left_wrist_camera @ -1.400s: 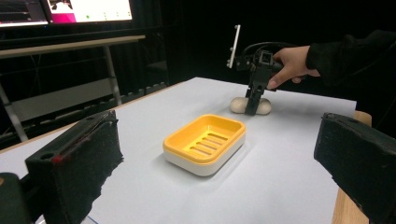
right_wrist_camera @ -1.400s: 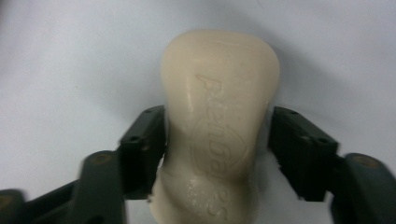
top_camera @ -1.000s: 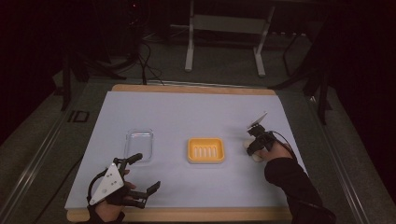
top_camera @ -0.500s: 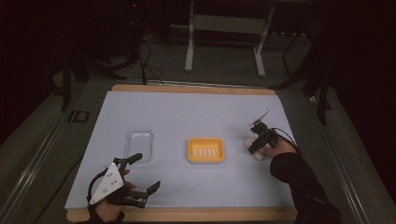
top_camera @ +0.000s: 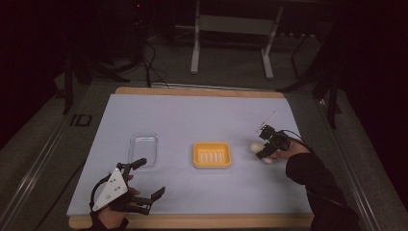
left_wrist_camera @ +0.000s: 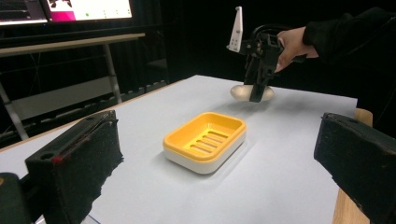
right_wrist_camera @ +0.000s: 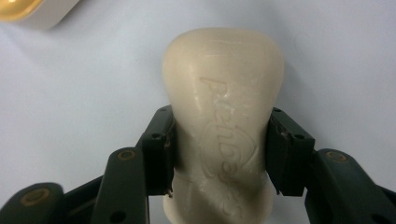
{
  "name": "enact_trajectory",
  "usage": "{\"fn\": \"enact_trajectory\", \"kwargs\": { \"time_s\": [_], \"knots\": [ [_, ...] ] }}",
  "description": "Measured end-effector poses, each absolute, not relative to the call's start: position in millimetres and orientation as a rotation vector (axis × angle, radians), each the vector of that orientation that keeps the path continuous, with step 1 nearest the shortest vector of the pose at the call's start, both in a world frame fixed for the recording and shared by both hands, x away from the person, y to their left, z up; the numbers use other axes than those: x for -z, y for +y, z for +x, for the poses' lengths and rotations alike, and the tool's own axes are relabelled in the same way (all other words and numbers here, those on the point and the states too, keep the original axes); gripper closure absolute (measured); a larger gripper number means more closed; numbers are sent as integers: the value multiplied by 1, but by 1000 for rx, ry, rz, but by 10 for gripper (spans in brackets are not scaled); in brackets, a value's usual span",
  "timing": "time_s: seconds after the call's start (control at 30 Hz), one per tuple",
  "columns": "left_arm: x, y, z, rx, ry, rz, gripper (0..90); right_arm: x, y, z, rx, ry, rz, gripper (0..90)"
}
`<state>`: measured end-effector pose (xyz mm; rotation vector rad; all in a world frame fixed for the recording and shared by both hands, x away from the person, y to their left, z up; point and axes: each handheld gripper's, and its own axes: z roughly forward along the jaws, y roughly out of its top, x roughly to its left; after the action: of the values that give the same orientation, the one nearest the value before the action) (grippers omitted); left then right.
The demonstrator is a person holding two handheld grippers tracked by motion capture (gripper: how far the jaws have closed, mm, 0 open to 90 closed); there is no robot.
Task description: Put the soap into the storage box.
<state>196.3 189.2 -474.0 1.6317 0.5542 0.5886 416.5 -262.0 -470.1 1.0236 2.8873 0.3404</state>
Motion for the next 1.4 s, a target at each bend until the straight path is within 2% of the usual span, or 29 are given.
{"fn": "enact_trajectory", "kwargs": {
  "time_s": [0.47,0.53,0.8,1.07,1.4],
  "knots": [
    [474,189,196,-588,553,1634,8,459,-264,408,-396,3022,649,496],
    [474,189,196,-587,554,1633,8,455,-263,403,-421,3053,517,496],
    [474,188,196,-585,546,1644,8,458,-256,396,-351,3094,321,495],
    [475,188,196,-584,547,1646,8,450,-250,391,-345,3133,235,496],
    [475,188,196,-583,547,1646,8,425,-241,390,-317,3154,160,496]
  ]
}}
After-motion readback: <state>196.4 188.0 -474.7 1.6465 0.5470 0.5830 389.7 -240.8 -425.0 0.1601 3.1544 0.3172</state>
